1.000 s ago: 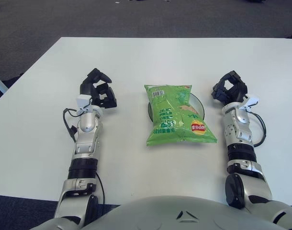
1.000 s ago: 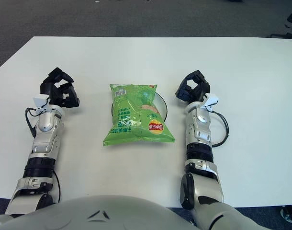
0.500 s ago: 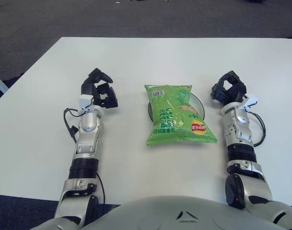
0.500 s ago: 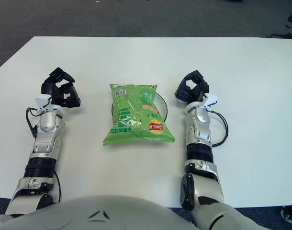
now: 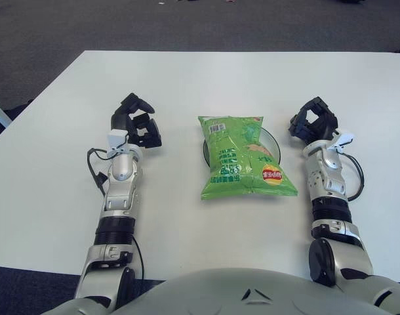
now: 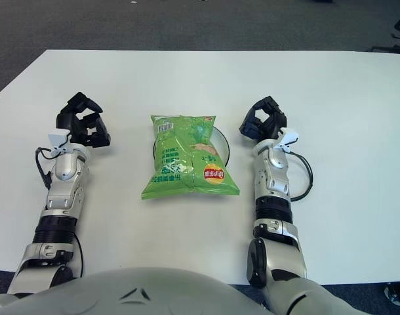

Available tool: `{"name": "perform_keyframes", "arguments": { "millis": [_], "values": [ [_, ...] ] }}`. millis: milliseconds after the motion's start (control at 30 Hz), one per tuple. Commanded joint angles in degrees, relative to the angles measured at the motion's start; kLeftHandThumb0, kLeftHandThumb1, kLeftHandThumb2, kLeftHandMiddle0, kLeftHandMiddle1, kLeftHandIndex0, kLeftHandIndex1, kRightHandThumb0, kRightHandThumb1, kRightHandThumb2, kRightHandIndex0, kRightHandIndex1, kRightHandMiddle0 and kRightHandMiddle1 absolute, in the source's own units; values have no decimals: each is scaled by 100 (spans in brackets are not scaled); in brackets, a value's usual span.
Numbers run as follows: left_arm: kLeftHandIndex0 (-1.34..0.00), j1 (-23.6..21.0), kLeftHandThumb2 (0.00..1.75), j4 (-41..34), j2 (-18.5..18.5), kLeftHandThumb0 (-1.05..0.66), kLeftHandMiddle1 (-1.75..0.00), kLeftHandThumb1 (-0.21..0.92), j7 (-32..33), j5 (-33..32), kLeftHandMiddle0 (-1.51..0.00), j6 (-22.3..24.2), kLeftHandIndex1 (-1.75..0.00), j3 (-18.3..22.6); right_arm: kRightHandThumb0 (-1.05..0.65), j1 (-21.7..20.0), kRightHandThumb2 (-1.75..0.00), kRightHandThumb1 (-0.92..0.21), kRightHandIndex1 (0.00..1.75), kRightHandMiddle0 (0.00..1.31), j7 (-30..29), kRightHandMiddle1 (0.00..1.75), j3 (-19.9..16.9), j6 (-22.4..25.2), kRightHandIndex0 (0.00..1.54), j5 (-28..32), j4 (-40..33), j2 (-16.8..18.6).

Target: Put the snack into the plate.

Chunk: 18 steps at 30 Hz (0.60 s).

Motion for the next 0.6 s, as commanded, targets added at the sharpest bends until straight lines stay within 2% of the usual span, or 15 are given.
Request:
{"name": "perform_keyframes", "arguments": {
  "millis": [0,567],
  "values": [
    [-85,958,166,670,-566,-61,-175,4,16,-44,-134,-118,-175,-121,-54,404,-148,-18,175,73,60,175,-4,-18,135,74,234,210],
    [-85,880,166,604,-544,-61,-175,3,-33,-193,-134,-166,-175,-85,-56,269,-153,-15,175,76,225,175,-25,-78,134,119,418,206]
  ]
}}
